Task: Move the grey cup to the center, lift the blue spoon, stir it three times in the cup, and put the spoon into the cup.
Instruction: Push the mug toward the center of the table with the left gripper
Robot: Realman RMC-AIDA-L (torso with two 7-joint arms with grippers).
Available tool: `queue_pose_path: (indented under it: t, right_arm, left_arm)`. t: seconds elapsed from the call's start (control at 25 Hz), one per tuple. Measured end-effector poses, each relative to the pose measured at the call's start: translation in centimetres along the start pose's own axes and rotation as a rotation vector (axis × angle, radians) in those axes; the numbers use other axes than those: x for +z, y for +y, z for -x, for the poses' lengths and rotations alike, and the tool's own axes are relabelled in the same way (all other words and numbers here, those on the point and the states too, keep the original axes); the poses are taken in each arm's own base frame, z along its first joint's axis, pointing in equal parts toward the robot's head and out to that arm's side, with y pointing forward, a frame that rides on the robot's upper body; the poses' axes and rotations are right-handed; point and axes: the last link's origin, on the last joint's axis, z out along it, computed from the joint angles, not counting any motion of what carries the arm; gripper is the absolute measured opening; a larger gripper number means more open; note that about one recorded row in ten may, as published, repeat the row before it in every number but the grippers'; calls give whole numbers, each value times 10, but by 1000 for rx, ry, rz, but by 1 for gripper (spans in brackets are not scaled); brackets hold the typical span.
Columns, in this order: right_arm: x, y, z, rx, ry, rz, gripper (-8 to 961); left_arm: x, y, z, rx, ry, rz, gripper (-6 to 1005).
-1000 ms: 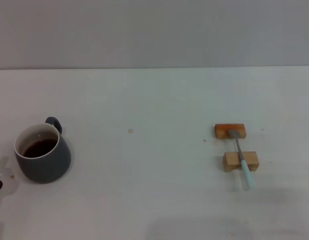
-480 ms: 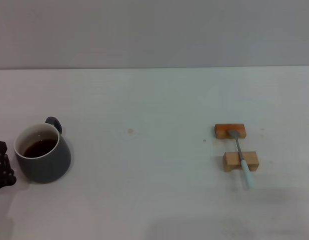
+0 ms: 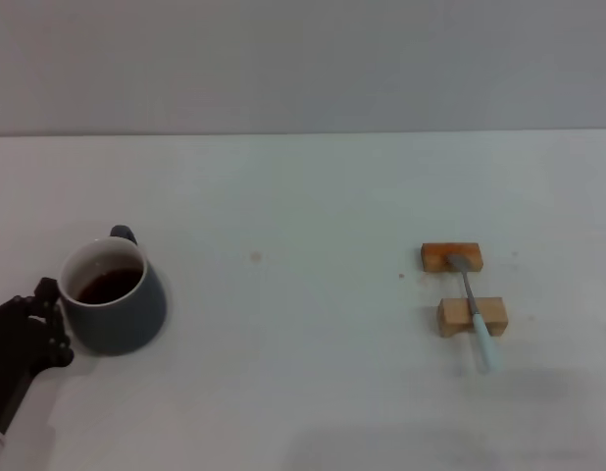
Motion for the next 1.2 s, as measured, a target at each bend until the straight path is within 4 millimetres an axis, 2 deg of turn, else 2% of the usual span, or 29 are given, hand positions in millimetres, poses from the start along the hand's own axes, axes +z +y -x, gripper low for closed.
queue_pose_path:
  t: [0.36, 0.6, 0.76, 1.16, 1.2]
  right_arm:
    - [0, 0, 0, 1, -1, -1, 788]
    - [0, 0, 1, 1, -3, -1, 788]
    - [0, 0, 1, 0, -4, -2, 788]
    - [-1, -1, 1, -1, -8, -4, 788]
    - [-1, -1, 2, -1, -9, -4, 788]
  left_arm:
    - [4, 20, -3, 7, 11, 83, 5]
    - [5, 16, -3, 70, 11, 61, 7]
    - [15, 7, -1, 83, -16, 34, 8]
    - [25, 13, -3, 97, -26, 72, 10]
    - [26, 19, -4, 92, -21, 93, 10]
